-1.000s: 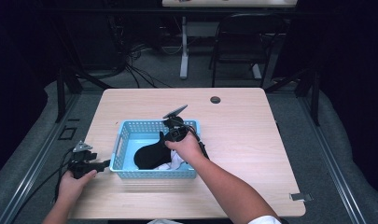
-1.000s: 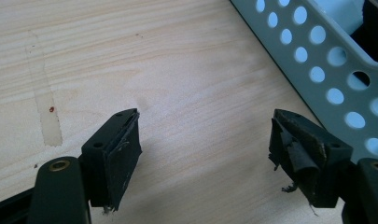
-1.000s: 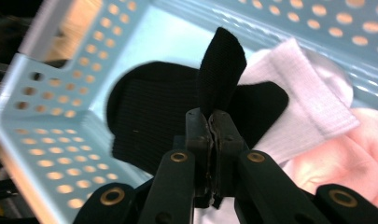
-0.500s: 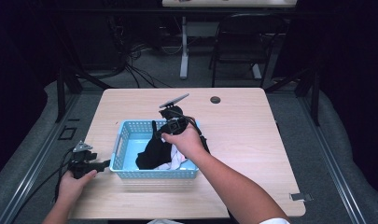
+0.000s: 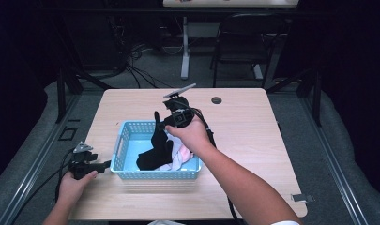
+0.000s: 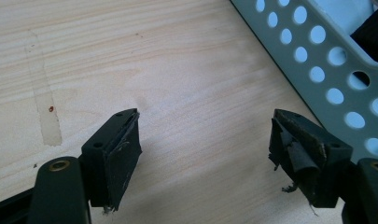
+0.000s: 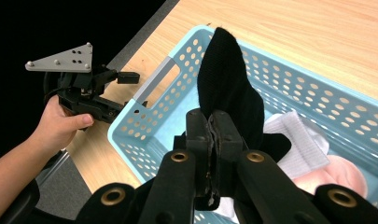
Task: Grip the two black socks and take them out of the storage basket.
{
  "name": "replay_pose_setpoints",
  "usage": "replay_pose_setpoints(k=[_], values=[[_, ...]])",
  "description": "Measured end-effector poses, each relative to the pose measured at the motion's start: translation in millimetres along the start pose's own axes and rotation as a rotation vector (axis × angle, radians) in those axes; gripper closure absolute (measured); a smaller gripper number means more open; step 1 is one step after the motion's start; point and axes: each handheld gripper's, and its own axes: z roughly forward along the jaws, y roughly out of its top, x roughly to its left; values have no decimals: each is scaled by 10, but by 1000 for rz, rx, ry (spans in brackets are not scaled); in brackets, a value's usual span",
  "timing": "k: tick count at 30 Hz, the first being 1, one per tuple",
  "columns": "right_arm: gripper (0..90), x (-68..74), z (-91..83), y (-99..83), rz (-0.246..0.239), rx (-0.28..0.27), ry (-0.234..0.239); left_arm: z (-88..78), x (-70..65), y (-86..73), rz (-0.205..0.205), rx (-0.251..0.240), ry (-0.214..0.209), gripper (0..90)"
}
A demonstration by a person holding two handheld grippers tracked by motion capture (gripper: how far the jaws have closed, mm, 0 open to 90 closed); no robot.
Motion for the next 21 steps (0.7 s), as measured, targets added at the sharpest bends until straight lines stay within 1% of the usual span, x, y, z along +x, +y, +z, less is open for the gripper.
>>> replay_pose_setpoints(k=[5,10,13,15,19,20,21], values=[[875,-12,-48,9,2,7,-6,1,0,-1,0,0,0,246],[875,-42,-176,7,-3,-3,-20,1,3,-1,0,0,-2,247],[875,-97,-292,-13,4,-16,-27,1,0,-1,1,1,0,247],[875,-137,-378,-38,20,-26,-33,0,0,-1,1,1,0,247],[875,-233,-587,-91,35,-53,-50,2,-1,-1,0,2,1,247],[875,-233,-587,-91,35,-53,-50,2,-1,-1,0,2,1,247],[875,-275,-704,-117,44,-69,-59,3,-1,-1,1,3,1,246]])
